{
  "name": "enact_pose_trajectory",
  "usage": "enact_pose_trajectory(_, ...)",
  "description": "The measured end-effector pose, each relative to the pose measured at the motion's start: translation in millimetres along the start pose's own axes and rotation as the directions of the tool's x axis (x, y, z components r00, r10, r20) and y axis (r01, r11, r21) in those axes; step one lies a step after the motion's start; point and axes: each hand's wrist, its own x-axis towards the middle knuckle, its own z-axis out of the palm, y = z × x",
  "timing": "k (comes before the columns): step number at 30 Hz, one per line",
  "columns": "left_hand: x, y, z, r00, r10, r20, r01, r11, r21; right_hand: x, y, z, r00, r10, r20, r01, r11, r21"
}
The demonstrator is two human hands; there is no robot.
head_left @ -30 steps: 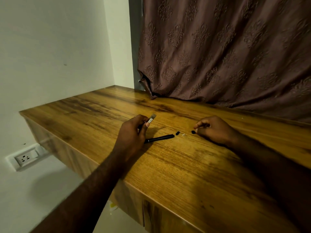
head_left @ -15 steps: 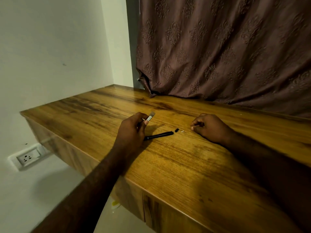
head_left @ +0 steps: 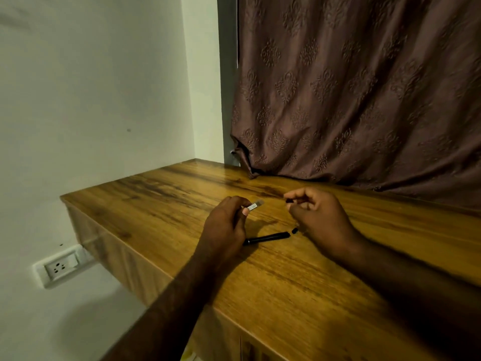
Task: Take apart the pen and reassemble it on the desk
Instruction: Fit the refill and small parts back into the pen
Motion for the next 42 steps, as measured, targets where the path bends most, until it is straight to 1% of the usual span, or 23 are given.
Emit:
enact_pose_trajectory(6,-2,8,-2,0.999,0.03,0.043,-0.031,0.999,0.025,-22,-15,28,1.0,0.019,-0.008,-0.019,0.998,0.068)
enact_pose_trajectory(8,-4,11,-3,0.996,0.069,0.058,-0.071,0.997,0.032,-25,-18,31,0.999,0.039,-0.011,-0.038,0.996,0.084)
enact_pose_trajectory(14,-6,14,-6,0.991,0.088,0.105,-0.089,0.996,0.002,-29,-22,34,0.997,0.075,-0.023,-0.073,0.992,0.103)
enact_pose_trajectory(17,-9,16,-7,0.986,0.121,0.119,-0.123,0.992,0.015,-30,-22,34,0.996,0.089,-0.029,-0.085,0.989,0.121)
enact_pose_trajectory(24,-10,21,-9,0.98,0.164,0.112,-0.169,0.985,0.033,-32,-25,33,0.993,0.113,-0.021,-0.105,0.969,0.223)
enact_pose_trajectory(30,-12,20,-9,0.983,0.153,0.101,-0.157,0.987,0.041,-34,-27,30,0.993,0.113,0.035,-0.118,0.968,0.223)
enact_pose_trajectory(35,-12,20,-10,0.986,0.144,0.089,-0.149,0.987,0.054,-36,-24,30,0.993,0.11,0.052,-0.117,0.98,0.163)
enact_pose_trajectory(39,-12,20,-11,0.985,0.157,0.075,-0.162,0.985,0.061,-37,-22,31,0.986,0.142,0.088,-0.152,0.981,0.121)
enact_pose_trajectory(42,-11,20,-12,0.981,0.179,0.074,-0.184,0.981,0.062,-37,-21,31,0.981,0.147,0.124,-0.162,0.979,0.123)
